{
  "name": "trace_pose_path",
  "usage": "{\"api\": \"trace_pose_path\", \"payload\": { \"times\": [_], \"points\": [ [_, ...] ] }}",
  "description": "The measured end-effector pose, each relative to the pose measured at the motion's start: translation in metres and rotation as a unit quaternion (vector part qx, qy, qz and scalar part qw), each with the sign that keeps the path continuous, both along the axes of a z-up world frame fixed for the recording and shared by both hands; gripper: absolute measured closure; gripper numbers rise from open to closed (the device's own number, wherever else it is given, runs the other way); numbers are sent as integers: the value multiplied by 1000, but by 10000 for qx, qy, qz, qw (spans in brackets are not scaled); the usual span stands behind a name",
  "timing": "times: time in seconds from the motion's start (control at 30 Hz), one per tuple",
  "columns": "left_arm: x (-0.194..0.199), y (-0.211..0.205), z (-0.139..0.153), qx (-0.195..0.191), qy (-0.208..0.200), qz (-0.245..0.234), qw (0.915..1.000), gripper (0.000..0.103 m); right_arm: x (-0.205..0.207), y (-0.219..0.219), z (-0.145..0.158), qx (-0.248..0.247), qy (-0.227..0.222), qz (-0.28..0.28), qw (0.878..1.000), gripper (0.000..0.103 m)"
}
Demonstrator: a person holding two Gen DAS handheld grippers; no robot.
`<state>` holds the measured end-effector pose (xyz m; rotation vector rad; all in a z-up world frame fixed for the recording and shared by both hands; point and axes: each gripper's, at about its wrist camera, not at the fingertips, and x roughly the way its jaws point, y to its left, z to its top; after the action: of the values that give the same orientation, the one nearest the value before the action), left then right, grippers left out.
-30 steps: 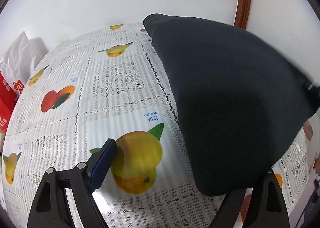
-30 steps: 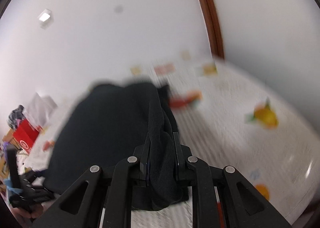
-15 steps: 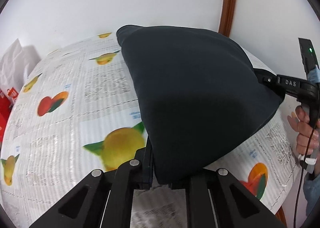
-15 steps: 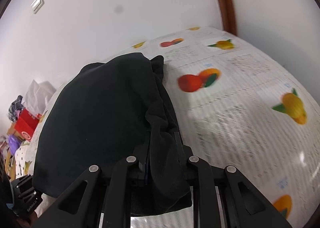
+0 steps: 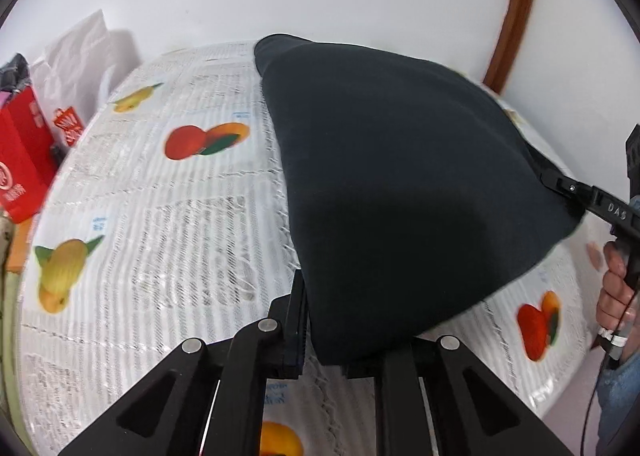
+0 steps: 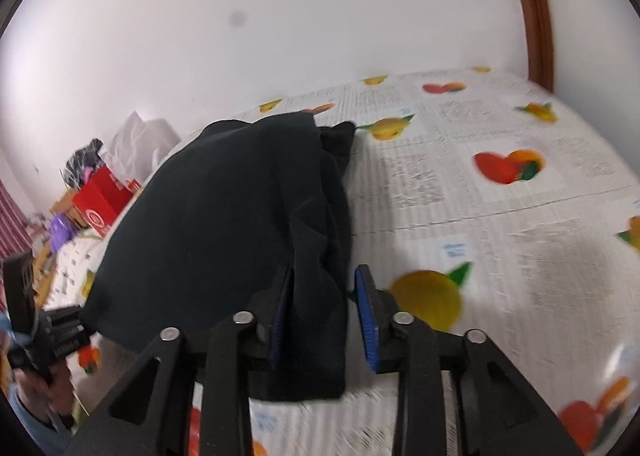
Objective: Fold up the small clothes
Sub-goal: 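Open the right tool and release the folded sweatshirt edge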
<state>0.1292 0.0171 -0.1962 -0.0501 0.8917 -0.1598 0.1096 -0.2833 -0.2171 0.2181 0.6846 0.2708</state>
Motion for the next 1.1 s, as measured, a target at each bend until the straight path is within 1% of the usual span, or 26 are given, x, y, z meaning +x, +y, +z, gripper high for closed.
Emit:
{"api": "trace_pose_path", "payload": {
  "times": [0.07, 0.13, 0.17, 0.2, 0.23, 0.3, 0.33, 0.37, 0.5, 0.63, 0.77, 0.87, 0.9, 0.93, 1.0, 1.1],
  "points": [
    [-2, -1, 0, -6, 1, -71, 10000, 85, -11, -1, 10, -276, -170, -205, 9993, 72],
    [-7, 1, 2, -33, -21, -39, 10000, 77, -17, -1, 17, -312, -256, -281, 9988, 72],
    [-10, 2, 4, -92, -11, -43, 9999, 75, -18, 1, 17, -316, -230, -256, 9989, 72],
    [-15, 4, 5, -150, 2, -47, 9999, 71, -20, 3, 16, -358, -187, -233, 9989, 72],
    [-17, 6, 8, -172, 2, -46, 9998, 67, -18, 7, 13, -508, -78, -223, 9984, 72],
    [-24, 8, 13, -120, -68, -35, 9999, 62, -12, 15, 1, -943, 180, -251, 9951, 72],
    [-28, 9, 15, -38, -105, -5, 9999, 61, -13, 18, -3, -1141, 242, -252, 9929, 72],
    [-30, 10, 17, -1, -129, 17, 9999, 61, -14, 21, -4, -1259, 201, -274, 9915, 72],
    [-37, 19, 26, 12, -169, 87, 9998, 60, -17, 21, 5, -1343, 247, -264, 9903, 72],
    [-28, 21, 27, 69, -187, 111, 9997, 60, -14, 21, 19, -1330, 180, -252, 9906, 72],
    [-33, 19, 38, -30, -187, 42, 9998, 60, -15, 20, 33, -1295, 122, -285, 9911, 69],
    [-39, 21, 48, -48, -293, 4, 9996, 60, -13, 20, 37, -1313, 77, -300, 9909, 69],
    [-39, 22, 51, -28, -339, 10, 9994, 58, -12, 20, 38, -1309, 77, -302, 9909, 69],
    [-38, 22, 53, -9, -372, 23, 9993, 54, -10, 20, 39, -1284, 89, -301, 9912, 69],
    [-29, 23, 52, 92, -404, 120, 9991, 52, -4, 19, 40, -1235, 133, -308, 9918, 69],
    [-12, 21, 37, 257, -238, 222, 9991, 52, 8, 20, 46, -1161, 195, -357, 9924, 68]
  ]
}}
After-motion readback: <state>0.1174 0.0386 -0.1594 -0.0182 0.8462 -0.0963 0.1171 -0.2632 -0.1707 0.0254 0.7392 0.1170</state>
